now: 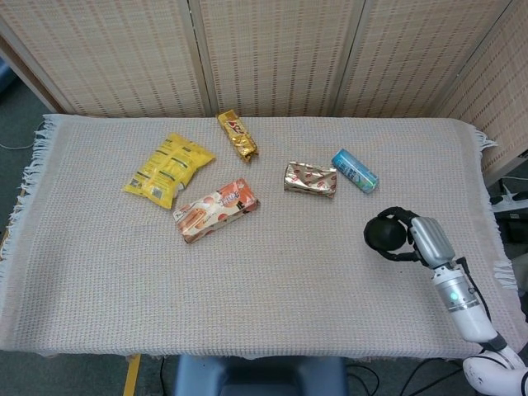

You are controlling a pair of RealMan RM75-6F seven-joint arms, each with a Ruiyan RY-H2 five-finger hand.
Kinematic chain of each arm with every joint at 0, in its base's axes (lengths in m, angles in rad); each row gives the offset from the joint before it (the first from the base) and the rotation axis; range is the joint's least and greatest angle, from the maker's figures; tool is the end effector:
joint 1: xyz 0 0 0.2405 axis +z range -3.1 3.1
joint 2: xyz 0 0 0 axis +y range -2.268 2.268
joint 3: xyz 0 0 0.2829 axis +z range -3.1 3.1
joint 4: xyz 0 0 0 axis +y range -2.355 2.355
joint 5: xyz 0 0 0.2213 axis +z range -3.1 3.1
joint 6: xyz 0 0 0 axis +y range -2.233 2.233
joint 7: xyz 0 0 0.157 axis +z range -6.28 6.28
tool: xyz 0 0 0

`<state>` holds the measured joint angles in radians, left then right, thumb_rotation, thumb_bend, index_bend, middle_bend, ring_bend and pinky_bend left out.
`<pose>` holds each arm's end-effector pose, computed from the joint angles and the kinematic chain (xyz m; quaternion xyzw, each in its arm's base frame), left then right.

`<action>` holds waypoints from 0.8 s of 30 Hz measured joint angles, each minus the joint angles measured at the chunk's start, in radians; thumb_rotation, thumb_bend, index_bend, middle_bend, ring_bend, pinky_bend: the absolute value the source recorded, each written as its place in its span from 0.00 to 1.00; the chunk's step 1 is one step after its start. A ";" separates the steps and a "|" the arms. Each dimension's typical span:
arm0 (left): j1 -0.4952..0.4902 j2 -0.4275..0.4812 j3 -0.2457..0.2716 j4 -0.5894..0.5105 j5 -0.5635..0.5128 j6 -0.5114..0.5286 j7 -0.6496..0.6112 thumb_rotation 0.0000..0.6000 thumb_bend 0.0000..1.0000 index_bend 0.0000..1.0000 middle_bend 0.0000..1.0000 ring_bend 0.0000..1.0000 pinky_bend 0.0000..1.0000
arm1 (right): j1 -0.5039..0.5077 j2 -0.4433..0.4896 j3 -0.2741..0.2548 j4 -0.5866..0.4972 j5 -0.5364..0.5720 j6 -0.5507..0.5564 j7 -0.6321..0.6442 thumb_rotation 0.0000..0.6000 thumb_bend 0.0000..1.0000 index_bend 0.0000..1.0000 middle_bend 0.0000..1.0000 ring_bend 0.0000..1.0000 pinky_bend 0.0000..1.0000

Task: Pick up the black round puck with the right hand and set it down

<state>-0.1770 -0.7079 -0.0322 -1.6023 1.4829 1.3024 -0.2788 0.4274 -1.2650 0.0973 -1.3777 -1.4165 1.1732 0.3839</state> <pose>-0.3494 0.2242 0.2913 -0.6358 -0.3792 -0.3118 0.5956 -0.3120 -0.3276 0.1031 0.6050 -0.4766 0.4589 0.4431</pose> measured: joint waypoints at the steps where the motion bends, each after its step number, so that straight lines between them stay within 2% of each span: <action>1: -0.001 0.000 0.000 0.000 0.000 -0.002 0.000 1.00 0.44 0.17 0.00 0.00 0.18 | 0.003 0.001 0.001 -0.006 0.023 -0.024 -0.071 1.00 0.24 0.73 0.61 0.68 0.70; 3: -0.002 0.002 0.001 -0.001 0.000 -0.007 0.000 1.00 0.44 0.17 0.00 0.00 0.18 | 0.013 0.000 0.002 -0.016 0.079 -0.082 -0.232 1.00 0.24 0.73 0.61 0.68 0.70; 6: -0.004 0.005 0.002 -0.003 0.001 -0.010 -0.002 1.00 0.44 0.17 0.00 0.00 0.18 | 0.030 -0.009 0.006 -0.018 0.147 -0.161 -0.398 1.00 0.24 0.72 0.61 0.67 0.70; 9: -0.004 0.005 0.002 -0.004 0.000 -0.011 -0.002 1.00 0.44 0.17 0.00 0.00 0.18 | 0.053 -0.025 0.011 -0.005 0.206 -0.248 -0.466 1.00 0.24 0.72 0.61 0.67 0.70; 13: -0.005 0.005 0.002 -0.005 -0.003 -0.015 0.001 1.00 0.44 0.17 0.00 0.00 0.18 | 0.083 -0.047 0.018 0.028 0.259 -0.337 -0.448 1.00 0.24 0.71 0.61 0.65 0.68; 18: -0.006 0.007 0.002 -0.006 -0.005 -0.017 0.001 1.00 0.44 0.17 0.00 0.00 0.18 | 0.106 -0.080 0.021 0.082 0.272 -0.368 -0.424 1.00 0.24 0.69 0.60 0.59 0.65; 20: -0.005 0.007 0.002 -0.005 -0.005 -0.016 -0.001 1.00 0.44 0.17 0.00 0.00 0.18 | 0.109 -0.085 0.020 0.093 0.269 -0.372 -0.419 1.00 0.24 0.69 0.56 0.54 0.62; 24: -0.006 0.007 0.002 -0.005 -0.006 -0.017 -0.002 1.00 0.44 0.17 0.00 0.00 0.18 | 0.112 -0.085 0.016 0.099 0.272 -0.385 -0.418 1.00 0.24 0.68 0.42 0.38 0.55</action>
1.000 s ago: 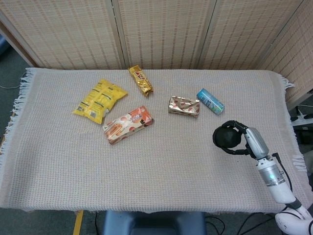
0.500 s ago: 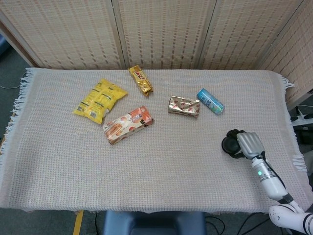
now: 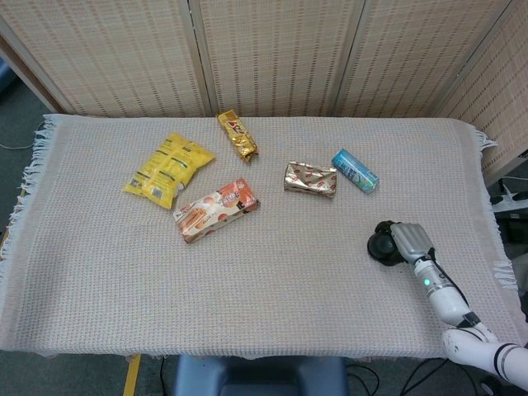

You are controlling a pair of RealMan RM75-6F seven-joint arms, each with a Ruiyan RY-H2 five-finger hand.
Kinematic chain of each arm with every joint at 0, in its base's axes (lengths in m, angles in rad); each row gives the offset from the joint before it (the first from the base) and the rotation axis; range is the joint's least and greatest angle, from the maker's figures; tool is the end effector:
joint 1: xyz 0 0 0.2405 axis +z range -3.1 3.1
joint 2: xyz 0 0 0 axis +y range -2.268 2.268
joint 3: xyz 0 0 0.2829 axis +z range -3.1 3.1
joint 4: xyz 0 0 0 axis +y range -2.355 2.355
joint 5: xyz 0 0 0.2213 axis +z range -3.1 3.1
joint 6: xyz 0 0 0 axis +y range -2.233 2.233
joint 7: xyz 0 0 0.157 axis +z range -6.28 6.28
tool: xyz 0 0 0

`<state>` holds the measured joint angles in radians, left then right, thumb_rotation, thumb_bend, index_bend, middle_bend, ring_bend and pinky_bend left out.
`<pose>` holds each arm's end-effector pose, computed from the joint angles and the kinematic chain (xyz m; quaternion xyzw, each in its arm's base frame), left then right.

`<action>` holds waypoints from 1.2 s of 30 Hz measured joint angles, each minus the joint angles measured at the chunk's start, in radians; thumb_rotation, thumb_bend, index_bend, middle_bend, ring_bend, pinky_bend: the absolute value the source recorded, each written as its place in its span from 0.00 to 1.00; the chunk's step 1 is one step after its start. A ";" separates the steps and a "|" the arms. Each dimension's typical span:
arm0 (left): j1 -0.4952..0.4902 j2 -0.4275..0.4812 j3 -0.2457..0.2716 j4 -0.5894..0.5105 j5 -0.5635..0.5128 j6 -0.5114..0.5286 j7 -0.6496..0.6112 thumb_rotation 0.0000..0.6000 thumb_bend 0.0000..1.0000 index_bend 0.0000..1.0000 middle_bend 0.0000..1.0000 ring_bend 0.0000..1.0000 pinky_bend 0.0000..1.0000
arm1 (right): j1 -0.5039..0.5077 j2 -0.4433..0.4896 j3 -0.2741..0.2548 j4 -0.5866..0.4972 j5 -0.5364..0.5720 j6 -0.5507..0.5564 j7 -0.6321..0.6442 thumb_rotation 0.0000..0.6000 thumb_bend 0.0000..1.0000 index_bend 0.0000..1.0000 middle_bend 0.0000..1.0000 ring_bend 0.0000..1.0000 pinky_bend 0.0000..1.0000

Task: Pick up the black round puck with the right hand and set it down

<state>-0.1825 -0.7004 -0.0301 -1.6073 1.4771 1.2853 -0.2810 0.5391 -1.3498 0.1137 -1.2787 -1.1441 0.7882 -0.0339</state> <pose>-0.3498 0.2251 0.2918 -0.6358 -0.3845 -0.3064 0.5950 -0.3392 -0.3605 0.0490 0.6802 -0.4847 0.2481 0.4908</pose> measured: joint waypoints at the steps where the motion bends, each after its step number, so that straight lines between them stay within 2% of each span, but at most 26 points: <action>1: 0.000 0.000 0.000 0.000 0.000 0.000 0.000 1.00 0.44 0.17 0.00 0.00 0.18 | 0.001 0.002 -0.001 0.000 0.002 -0.004 0.000 1.00 0.24 0.67 0.38 0.34 0.52; 4: -0.001 0.000 0.000 0.000 0.001 -0.001 0.001 1.00 0.44 0.17 0.00 0.00 0.19 | 0.004 0.010 -0.005 -0.002 0.011 -0.021 -0.007 1.00 0.24 0.60 0.24 0.18 0.39; 8: -0.002 0.000 0.000 0.000 -0.001 -0.004 0.001 1.00 0.44 0.17 0.00 0.00 0.19 | 0.010 0.025 -0.012 -0.011 0.035 -0.047 -0.026 1.00 0.24 0.46 0.09 0.03 0.25; 12: -0.002 0.002 0.000 -0.002 -0.002 -0.006 0.000 1.00 0.44 0.17 0.00 0.00 0.19 | 0.016 0.043 -0.019 -0.030 0.053 -0.067 -0.043 1.00 0.23 0.27 0.00 0.00 0.13; 15: -0.003 0.002 0.000 -0.002 -0.002 -0.007 -0.001 1.00 0.44 0.17 0.00 0.00 0.19 | 0.020 0.058 -0.024 -0.045 0.060 -0.079 -0.048 1.00 0.21 0.10 0.00 0.00 0.06; 17: -0.003 0.002 0.001 -0.002 -0.002 -0.008 -0.001 1.00 0.44 0.17 0.00 0.00 0.19 | 0.021 0.065 -0.025 -0.052 0.061 -0.080 -0.049 1.00 0.20 0.02 0.00 0.00 0.04; 21: -0.004 0.003 0.001 -0.003 -0.002 -0.010 0.000 1.00 0.44 0.17 0.00 0.00 0.19 | 0.018 0.077 -0.027 -0.066 0.053 -0.067 -0.046 1.00 0.16 0.00 0.00 0.00 0.00; 29: -0.003 0.004 0.002 -0.004 -0.001 -0.009 0.001 1.00 0.44 0.17 0.00 0.00 0.19 | 0.000 0.082 -0.027 -0.081 0.039 -0.004 -0.049 1.00 0.15 0.00 0.00 0.00 0.00; 34: -0.004 0.003 0.002 -0.005 -0.002 -0.010 0.005 1.00 0.44 0.17 0.00 0.00 0.19 | -0.022 0.082 -0.028 -0.108 0.014 0.053 -0.048 1.00 0.15 0.00 0.03 0.00 0.06; 36: -0.004 0.003 0.002 -0.006 -0.003 -0.011 0.008 1.00 0.44 0.17 0.00 0.00 0.19 | -0.030 0.076 -0.030 -0.114 0.003 0.073 -0.048 1.00 0.15 0.01 0.07 0.04 0.11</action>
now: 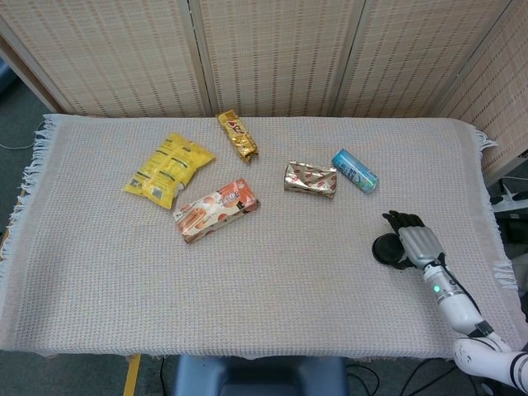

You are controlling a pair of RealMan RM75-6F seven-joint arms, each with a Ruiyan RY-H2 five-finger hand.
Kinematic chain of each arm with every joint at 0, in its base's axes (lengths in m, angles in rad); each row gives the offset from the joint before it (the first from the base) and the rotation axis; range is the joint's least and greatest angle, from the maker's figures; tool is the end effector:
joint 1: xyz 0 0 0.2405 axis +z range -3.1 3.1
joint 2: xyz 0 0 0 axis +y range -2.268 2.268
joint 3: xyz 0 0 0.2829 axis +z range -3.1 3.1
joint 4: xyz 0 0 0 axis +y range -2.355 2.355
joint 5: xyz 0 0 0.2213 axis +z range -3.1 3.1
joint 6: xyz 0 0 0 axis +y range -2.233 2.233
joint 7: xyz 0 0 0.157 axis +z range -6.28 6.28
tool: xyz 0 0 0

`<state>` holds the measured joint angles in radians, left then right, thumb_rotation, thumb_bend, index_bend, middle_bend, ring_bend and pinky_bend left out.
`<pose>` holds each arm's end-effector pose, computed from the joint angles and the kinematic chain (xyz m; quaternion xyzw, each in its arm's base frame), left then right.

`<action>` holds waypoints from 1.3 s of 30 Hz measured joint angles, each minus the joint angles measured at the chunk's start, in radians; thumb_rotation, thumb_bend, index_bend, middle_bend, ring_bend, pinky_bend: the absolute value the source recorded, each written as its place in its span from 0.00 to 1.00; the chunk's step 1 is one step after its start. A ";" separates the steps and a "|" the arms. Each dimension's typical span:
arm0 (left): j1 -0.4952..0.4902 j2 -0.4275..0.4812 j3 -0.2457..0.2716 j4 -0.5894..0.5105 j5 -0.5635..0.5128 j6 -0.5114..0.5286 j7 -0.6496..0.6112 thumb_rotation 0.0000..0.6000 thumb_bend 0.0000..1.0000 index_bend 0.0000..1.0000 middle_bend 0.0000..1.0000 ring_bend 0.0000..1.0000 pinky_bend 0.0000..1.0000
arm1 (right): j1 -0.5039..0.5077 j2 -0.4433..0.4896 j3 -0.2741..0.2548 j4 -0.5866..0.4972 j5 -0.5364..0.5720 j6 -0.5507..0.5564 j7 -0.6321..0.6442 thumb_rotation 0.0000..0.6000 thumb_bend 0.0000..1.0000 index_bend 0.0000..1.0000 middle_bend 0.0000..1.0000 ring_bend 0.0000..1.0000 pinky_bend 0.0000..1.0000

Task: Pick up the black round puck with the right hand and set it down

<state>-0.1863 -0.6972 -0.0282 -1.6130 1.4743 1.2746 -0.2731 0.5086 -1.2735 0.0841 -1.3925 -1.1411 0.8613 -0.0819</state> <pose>-0.3497 0.2256 0.2908 -0.6377 -0.3860 -0.3013 0.5946 -0.3364 -0.3409 0.0682 0.6833 -0.4707 0.2479 0.5000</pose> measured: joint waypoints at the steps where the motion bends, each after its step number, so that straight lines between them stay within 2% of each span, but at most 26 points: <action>1: 0.000 0.000 0.000 0.000 0.000 0.000 0.000 1.00 0.44 0.17 0.00 0.00 0.19 | -0.003 -0.003 -0.001 -0.001 -0.004 0.007 0.000 1.00 0.15 0.02 0.09 0.07 0.13; 3: 0.001 0.000 0.000 -0.001 0.000 0.003 0.000 1.00 0.44 0.17 0.00 0.00 0.19 | -0.008 -0.010 -0.002 -0.003 -0.012 0.017 0.001 1.00 0.15 0.08 0.16 0.13 0.16; 9: 0.001 0.001 0.000 0.001 0.000 0.002 -0.003 1.00 0.44 0.17 0.00 0.00 0.19 | -0.014 -0.025 0.000 0.008 -0.014 0.036 -0.009 1.00 0.15 0.21 0.24 0.22 0.23; 17: 0.002 0.001 0.000 0.000 0.001 0.005 -0.003 1.00 0.44 0.17 0.00 0.00 0.19 | -0.024 -0.044 0.008 0.025 -0.020 0.076 -0.025 1.00 0.15 0.30 0.30 0.29 0.30; 22: 0.002 0.001 0.001 0.000 0.002 0.003 -0.003 1.00 0.44 0.17 0.00 0.00 0.19 | -0.032 -0.057 0.012 0.039 -0.027 0.104 -0.035 1.00 0.15 0.39 0.34 0.36 0.41; 27: 0.002 0.001 0.001 0.001 0.002 0.003 -0.003 1.00 0.44 0.17 0.00 0.00 0.19 | -0.039 -0.072 0.018 0.055 -0.045 0.138 -0.037 1.00 0.17 0.46 0.39 0.42 0.47; 32: 0.002 0.002 0.002 0.001 0.004 0.002 -0.005 1.00 0.44 0.17 0.00 0.00 0.19 | -0.049 -0.076 0.023 0.055 -0.086 0.177 -0.004 1.00 0.19 0.48 0.41 0.42 0.48; 39: 0.002 0.003 0.002 0.001 0.004 0.003 -0.008 1.00 0.44 0.17 0.00 0.00 0.19 | -0.085 -0.033 0.021 -0.010 -0.161 0.269 0.043 1.00 0.19 0.48 0.41 0.44 0.49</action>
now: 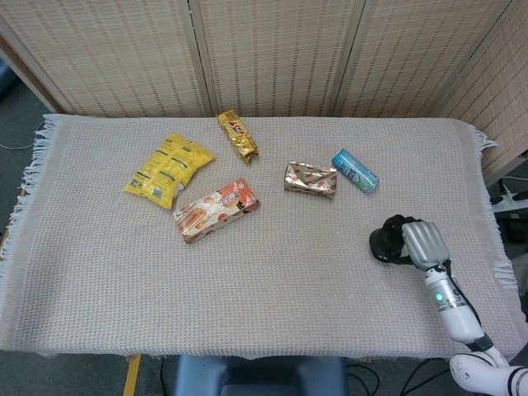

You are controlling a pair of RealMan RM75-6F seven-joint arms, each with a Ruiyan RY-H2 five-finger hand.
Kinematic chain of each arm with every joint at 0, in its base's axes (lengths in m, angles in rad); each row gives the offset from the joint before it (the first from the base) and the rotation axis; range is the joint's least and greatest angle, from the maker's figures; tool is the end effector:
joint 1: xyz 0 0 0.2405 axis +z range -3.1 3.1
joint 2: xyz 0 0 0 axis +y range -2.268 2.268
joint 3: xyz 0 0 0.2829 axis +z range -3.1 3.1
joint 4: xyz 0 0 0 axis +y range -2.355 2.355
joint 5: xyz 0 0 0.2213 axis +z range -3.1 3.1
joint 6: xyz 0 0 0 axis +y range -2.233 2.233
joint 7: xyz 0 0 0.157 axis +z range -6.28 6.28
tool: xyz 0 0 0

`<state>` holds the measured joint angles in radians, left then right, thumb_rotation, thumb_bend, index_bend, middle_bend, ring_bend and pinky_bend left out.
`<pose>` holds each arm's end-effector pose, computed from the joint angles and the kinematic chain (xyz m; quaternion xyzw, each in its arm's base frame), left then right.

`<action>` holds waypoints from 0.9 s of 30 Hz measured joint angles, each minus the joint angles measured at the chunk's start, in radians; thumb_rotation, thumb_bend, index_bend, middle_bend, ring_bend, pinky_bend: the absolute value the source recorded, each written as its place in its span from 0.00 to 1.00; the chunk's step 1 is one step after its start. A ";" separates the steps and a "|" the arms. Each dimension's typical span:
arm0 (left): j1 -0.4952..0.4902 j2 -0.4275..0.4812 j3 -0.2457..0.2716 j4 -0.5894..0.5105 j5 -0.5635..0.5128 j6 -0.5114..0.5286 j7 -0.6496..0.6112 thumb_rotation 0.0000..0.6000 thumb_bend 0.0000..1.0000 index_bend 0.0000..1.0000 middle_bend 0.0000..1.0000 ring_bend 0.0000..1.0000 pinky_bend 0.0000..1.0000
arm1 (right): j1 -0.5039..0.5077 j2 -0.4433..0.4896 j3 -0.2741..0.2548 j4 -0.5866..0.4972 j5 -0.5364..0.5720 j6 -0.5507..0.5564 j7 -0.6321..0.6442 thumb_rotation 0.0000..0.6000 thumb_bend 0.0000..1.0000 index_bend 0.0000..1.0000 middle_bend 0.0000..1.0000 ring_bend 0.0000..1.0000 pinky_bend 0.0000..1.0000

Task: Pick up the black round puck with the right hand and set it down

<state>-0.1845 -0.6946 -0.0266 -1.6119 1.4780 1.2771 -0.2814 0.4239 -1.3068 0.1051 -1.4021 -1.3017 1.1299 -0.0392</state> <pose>-0.3498 0.2247 0.2918 -0.6373 -0.3872 -0.3025 0.5936 -0.3186 -0.3251 0.0838 0.6586 -0.4055 0.3504 0.5283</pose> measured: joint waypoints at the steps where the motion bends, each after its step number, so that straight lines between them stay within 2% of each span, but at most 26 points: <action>1: 0.000 0.000 0.000 0.000 0.000 0.000 0.000 1.00 0.44 0.17 0.00 0.00 0.19 | -0.004 0.005 -0.001 -0.005 -0.003 0.005 0.001 1.00 0.19 0.48 0.41 0.44 0.49; 5: 0.002 0.001 0.000 -0.001 0.002 0.004 -0.004 1.00 0.44 0.17 0.00 0.00 0.19 | -0.028 0.036 -0.011 -0.028 0.004 0.026 -0.033 1.00 0.19 0.48 0.41 0.44 0.49; 12: 0.002 0.000 0.001 -0.005 0.005 0.005 0.004 1.00 0.44 0.17 0.00 0.00 0.19 | -0.106 0.127 -0.052 -0.139 0.100 0.054 -0.222 1.00 0.19 0.48 0.41 0.44 0.49; 15: 0.001 -0.001 0.002 -0.004 0.005 0.004 0.005 1.00 0.44 0.17 0.00 0.00 0.19 | -0.118 0.131 -0.066 -0.136 0.107 0.046 -0.229 1.00 0.19 0.47 0.41 0.42 0.49; 17: 0.000 -0.001 0.001 -0.004 0.004 0.001 0.005 1.00 0.44 0.17 0.00 0.00 0.19 | -0.117 0.126 -0.070 -0.122 0.109 0.028 -0.226 1.00 0.19 0.44 0.40 0.38 0.49; 19: 0.000 0.000 0.001 -0.004 0.003 0.000 0.003 1.00 0.44 0.17 0.00 0.00 0.19 | -0.114 0.122 -0.075 -0.110 0.117 -0.004 -0.223 1.00 0.19 0.37 0.36 0.28 0.48; 22: 0.000 0.000 0.001 -0.002 0.003 0.002 -0.001 1.00 0.44 0.17 0.00 0.00 0.19 | -0.106 0.120 -0.080 -0.093 0.130 -0.059 -0.211 1.00 0.19 0.22 0.20 0.10 0.37; 24: 0.000 0.000 0.001 -0.002 0.004 0.001 -0.001 1.00 0.44 0.17 0.00 0.00 0.19 | -0.100 0.121 -0.084 -0.080 0.131 -0.087 -0.195 1.00 0.19 0.09 0.08 0.02 0.24; 27: -0.001 -0.001 0.002 -0.002 0.003 -0.001 0.002 1.00 0.44 0.17 0.00 0.00 0.19 | -0.098 0.132 -0.088 -0.079 0.116 -0.094 -0.169 1.00 0.19 0.01 0.01 0.00 0.11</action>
<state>-0.1854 -0.6955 -0.0248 -1.6134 1.4815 1.2759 -0.2795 0.3257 -1.1748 0.0175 -1.4814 -1.1859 1.0355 -0.2085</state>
